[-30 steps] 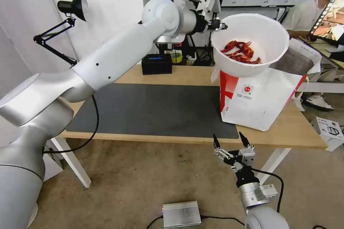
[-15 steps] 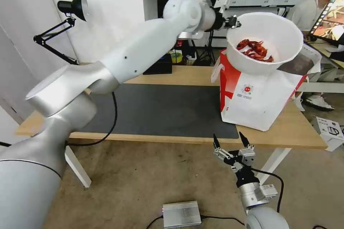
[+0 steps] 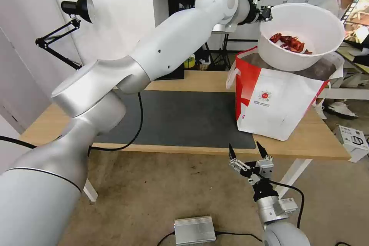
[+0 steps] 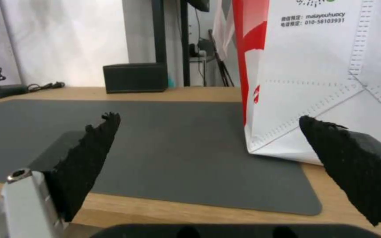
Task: Pick up the trash from the table and place it into the takeout bag.
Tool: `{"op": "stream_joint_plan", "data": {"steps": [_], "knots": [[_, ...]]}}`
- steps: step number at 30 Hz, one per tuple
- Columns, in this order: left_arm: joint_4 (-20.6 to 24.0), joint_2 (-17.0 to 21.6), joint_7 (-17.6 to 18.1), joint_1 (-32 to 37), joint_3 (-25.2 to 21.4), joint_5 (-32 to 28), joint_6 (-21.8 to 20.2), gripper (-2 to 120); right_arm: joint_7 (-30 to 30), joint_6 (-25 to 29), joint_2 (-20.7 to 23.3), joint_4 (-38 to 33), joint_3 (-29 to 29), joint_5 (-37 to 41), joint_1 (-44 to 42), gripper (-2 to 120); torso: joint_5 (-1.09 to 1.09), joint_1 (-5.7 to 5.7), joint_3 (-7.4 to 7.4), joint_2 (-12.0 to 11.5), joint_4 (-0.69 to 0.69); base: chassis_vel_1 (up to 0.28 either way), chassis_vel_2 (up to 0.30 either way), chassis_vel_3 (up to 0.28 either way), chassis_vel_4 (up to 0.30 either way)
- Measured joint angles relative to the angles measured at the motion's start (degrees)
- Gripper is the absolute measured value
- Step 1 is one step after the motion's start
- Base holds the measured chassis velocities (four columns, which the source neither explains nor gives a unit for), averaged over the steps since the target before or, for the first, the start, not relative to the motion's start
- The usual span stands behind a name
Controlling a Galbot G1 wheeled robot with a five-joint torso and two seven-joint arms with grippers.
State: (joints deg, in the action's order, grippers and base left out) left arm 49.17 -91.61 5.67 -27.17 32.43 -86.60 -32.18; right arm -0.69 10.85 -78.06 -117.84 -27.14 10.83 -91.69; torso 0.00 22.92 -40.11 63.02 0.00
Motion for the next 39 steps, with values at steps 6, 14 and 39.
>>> {"op": "stream_joint_plan", "data": {"steps": [6,14,39], "knots": [[-0.7,0.05,1.11,0.56,-0.69,-0.05,1.17,0,0.0,0.0,0.0,0.0,0.0,0.0,0.0,100,0.0,0.0,0.0,0.0,0.0,0.0,0.0,0.0,0.0],[-0.84,0.08,3.71,0.88,-1.55,-1.5,2.88,0,0.0,0.0,0.0,0.0,0.0,0.0,0.0,100,0.0,0.0,0.0,0.0,0.0,0.0,0.0,0.0,0.0],[1.53,0.12,6.27,2.37,1.36,0.1,2.63,17,0.0,0.0,0.0,0.0,0.0,0.0,0.0,100,0.0,0.0,0.0,0.0,0.0,0.0,0.0,0.0,0.0]]}}
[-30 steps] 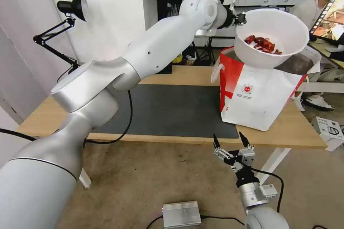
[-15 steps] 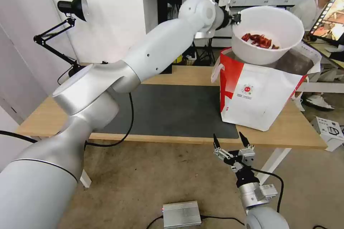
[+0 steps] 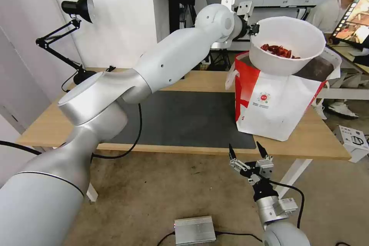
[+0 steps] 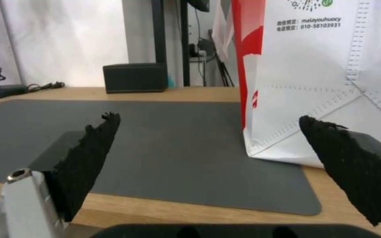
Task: Pick up the trash from the table and place it into the takeout bag.
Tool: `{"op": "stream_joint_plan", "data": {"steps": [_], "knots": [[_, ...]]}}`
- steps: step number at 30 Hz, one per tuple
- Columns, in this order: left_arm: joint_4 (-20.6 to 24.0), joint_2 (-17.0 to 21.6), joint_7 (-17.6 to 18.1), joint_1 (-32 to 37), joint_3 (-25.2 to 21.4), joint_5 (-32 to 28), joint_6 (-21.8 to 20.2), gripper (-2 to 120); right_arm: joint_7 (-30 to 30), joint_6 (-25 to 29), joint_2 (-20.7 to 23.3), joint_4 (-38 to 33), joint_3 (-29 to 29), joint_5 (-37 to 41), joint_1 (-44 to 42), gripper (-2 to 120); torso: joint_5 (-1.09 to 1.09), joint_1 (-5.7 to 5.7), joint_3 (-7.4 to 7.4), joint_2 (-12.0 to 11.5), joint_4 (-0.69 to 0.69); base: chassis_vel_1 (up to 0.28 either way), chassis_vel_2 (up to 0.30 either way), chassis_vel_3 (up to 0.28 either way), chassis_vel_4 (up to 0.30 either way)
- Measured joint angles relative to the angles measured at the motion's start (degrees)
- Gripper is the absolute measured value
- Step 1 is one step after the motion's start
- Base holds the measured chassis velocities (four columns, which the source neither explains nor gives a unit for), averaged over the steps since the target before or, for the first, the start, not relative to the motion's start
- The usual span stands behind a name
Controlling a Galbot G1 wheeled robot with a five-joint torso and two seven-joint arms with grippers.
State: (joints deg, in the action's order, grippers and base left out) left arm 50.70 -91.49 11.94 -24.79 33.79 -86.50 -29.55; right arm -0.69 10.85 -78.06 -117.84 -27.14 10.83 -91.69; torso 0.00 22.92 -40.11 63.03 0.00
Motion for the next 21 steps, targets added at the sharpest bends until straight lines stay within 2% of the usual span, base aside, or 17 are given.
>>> {"op": "stream_joint_plan", "data": {"steps": [3,5,6,8,11,16,17,21], "knots": [[0.23,-0.01,1.16,-0.34,0.0,-1.34,0.02,15,0.0,0.0,0.0,0.0,0.0,0.0,0.0,100,0.0,0.0,0.0,0.0,0.0,0.0,0.0,0.0,0.0],[0.32,-0.02,2.62,-0.85,0.08,-2.52,0.0,9,0.0,0.0,0.0,0.0,0.0,0.0,0.0,100,0.0,0.0,0.0,0.0,0.0,0.0,0.0,0.0,0.0],[0.32,-0.02,2.62,-0.85,0.08,-2.52,0.0,9,0.0,0.0,0.0,0.0,0.0,0.0,0.0,100,0.0,0.0,0.0,0.0,0.0,0.0,0.0,0.0,0.0],[0.34,0.0,2.7,-0.92,0.38,-2.59,-0.24,0,0.0,0.0,0.0,0.0,0.0,0.0,0.0,100,0.0,0.0,0.0,0.0,0.0,0.0,0.0,0.0,0.0],[0.57,0.02,2.57,-0.79,0.52,-2.53,-0.54,0,0.0,0.0,0.0,0.0,0.0,0.0,0.0,100,0.0,0.0,0.0,0.0,0.0,0.0,0.0,0.0,0.0],[1.26,0.03,2.17,-0.5,1.07,-2.18,-1.26,19,0.0,0.0,0.0,0.0,0.0,0.0,0.0,100,0.0,0.0,0.0,0.0,0.0,0.0,0.0,0.0,0.0],[1.26,0.03,2.17,-0.5,1.07,-2.18,-1.26,19,0.0,0.0,0.0,0.0,0.0,0.0,0.0,100,0.0,0.0,0.0,0.0,0.0,0.0,0.0,0.0,0.0],[1.56,0.03,1.95,-0.81,2.14,-2.18,-1.58,39,0.0,0.0,0.0,0.0,0.0,0.0,0.0,100,0.0,0.0,0.0,0.0,0.0,0.0,0.0,0.0,0.0]]}}
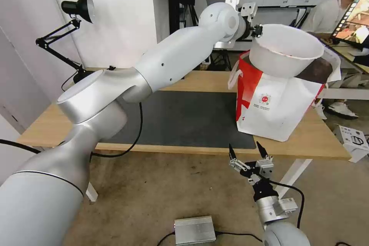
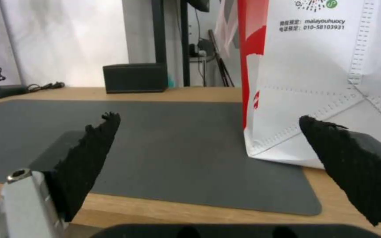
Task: Pick up the trash from the table and place it into the takeout bag.
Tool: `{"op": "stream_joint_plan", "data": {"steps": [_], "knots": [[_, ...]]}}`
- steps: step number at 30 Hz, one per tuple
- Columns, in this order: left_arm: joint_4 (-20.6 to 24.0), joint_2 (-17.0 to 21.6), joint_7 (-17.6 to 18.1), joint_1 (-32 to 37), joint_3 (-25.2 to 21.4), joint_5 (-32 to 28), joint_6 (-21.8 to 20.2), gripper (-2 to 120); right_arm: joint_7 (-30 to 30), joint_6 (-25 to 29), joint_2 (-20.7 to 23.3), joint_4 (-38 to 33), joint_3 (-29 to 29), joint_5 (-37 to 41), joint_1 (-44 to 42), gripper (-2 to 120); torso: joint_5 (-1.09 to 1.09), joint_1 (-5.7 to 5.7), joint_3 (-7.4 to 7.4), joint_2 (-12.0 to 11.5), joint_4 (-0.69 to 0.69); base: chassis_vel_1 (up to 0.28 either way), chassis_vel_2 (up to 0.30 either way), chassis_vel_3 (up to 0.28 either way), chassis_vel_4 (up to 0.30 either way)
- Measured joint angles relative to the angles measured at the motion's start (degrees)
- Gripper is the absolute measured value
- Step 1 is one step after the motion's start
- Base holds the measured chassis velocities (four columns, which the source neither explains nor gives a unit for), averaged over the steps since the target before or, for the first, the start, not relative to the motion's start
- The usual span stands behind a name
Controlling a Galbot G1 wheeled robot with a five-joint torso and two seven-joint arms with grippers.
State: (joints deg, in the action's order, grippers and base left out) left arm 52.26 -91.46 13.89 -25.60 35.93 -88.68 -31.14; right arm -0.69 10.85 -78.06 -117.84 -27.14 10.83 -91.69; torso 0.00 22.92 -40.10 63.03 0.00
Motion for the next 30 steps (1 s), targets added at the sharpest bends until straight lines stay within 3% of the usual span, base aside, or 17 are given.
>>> {"op": "stream_joint_plan", "data": {"steps": [2,4,6,8,10,12,14,16,30], "knots": [[0.02,0.0,-0.02,-0.02,0.06,-0.02,-0.04,40,0.0,0.0,0.0,0.0,0.0,0.0,0.0,100,0.0,0.0,0.0,0.0,0.0,0.0,0.0,0.0,0.0],[0.19,0.01,-0.19,-0.09,0.37,-0.04,-0.14,52,0.0,0.0,0.0,0.0,0.0,0.0,0.0,100,0.0,0.0,0.0,0.0,0.0,0.0,0.0,0.0,0.0],[0.24,0.02,-0.21,-0.09,0.39,-0.05,-0.19,56,0.0,0.0,0.0,0.0,0.0,0.0,0.0,100,0.0,0.0,0.0,0.0,0.0,0.0,0.0,0.0,0.0],[0.35,0.03,-0.23,-0.04,0.44,-0.04,-0.31,69,0.0,0.0,0.0,0.0,0.0,0.0,0.0,100,0.0,0.0,0.0,0.0,0.0,0.0,0.0,0.0,0.0],[0.35,0.03,-0.23,-0.03,0.44,-0.04,-0.32,69,0.0,0.0,0.0,0.0,0.0,0.0,0.0,100,0.0,0.0,0.0,0.0,0.0,0.0,0.0,0.0,0.0],[0.65,0.05,-0.24,0.07,0.45,0.06,-0.43,82,0.0,0.0,0.0,0.0,0.0,0.0,0.0,100,0.0,0.0,0.0,0.0,0.0,0.0,0.0,0.0,0.0],[0.72,0.05,-0.26,0.07,0.45,0.08,-0.45,84,0.0,0.0,0.0,0.0,0.0,0.0,0.0,100,0.0,0.0,0.0,0.0,0.0,0.0,0.0,0.0,0.0],[1.28,0.05,-0.45,0.08,0.41,0.12,-0.47,96,0.0,0.0,0.0,0.0,0.0,0.0,0.0,100,0.0,0.0,0.0,0.0,0.0,0.0,0.0,0.0,0.0],[3.27,0.07,-1.32,1.08,-0.23,0.53,-0.31,100,0.0,0.0,0.0,0.0,0.0,0.0,0.0,100,0.0,0.0,0.0,-0.01,0.0,0.0,0.0,0.0,0.0]]}}
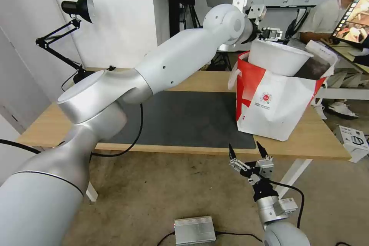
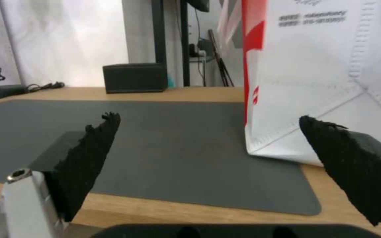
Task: Pick up the trash from the table and place it into the takeout bag.
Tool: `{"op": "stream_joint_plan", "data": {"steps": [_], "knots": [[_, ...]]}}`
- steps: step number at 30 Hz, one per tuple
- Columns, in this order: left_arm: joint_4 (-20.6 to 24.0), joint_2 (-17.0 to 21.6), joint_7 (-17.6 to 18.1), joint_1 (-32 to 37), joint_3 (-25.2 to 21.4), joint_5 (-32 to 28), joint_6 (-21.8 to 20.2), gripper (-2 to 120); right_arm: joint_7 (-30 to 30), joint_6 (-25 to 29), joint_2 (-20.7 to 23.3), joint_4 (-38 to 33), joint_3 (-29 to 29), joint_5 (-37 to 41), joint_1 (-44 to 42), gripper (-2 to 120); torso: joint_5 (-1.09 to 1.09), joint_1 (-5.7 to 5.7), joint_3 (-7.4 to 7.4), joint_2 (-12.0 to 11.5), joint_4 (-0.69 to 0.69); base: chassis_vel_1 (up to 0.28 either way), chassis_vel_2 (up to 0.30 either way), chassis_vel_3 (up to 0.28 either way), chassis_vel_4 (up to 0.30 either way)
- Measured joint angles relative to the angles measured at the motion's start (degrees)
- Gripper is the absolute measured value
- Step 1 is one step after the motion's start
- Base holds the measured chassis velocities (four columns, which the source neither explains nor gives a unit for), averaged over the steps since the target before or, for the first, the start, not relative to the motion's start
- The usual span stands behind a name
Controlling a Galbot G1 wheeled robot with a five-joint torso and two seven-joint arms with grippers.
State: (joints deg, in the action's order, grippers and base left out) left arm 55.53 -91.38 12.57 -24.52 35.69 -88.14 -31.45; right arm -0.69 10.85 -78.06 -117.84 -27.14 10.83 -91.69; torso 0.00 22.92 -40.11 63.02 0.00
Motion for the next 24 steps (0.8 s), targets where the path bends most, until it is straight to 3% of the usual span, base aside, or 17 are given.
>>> {"op": "stream_joint_plan", "data": {"steps": [24], "knots": [[2.93,0.84,-0.9,5.66,-5.17,6.02,0.19,100,0.0,0.0,0.0,0.0,0.0,0.0,0.0,100,0.0,0.0,0.0,0.0,0.0,0.0,0.0,0.0,0.0]]}}
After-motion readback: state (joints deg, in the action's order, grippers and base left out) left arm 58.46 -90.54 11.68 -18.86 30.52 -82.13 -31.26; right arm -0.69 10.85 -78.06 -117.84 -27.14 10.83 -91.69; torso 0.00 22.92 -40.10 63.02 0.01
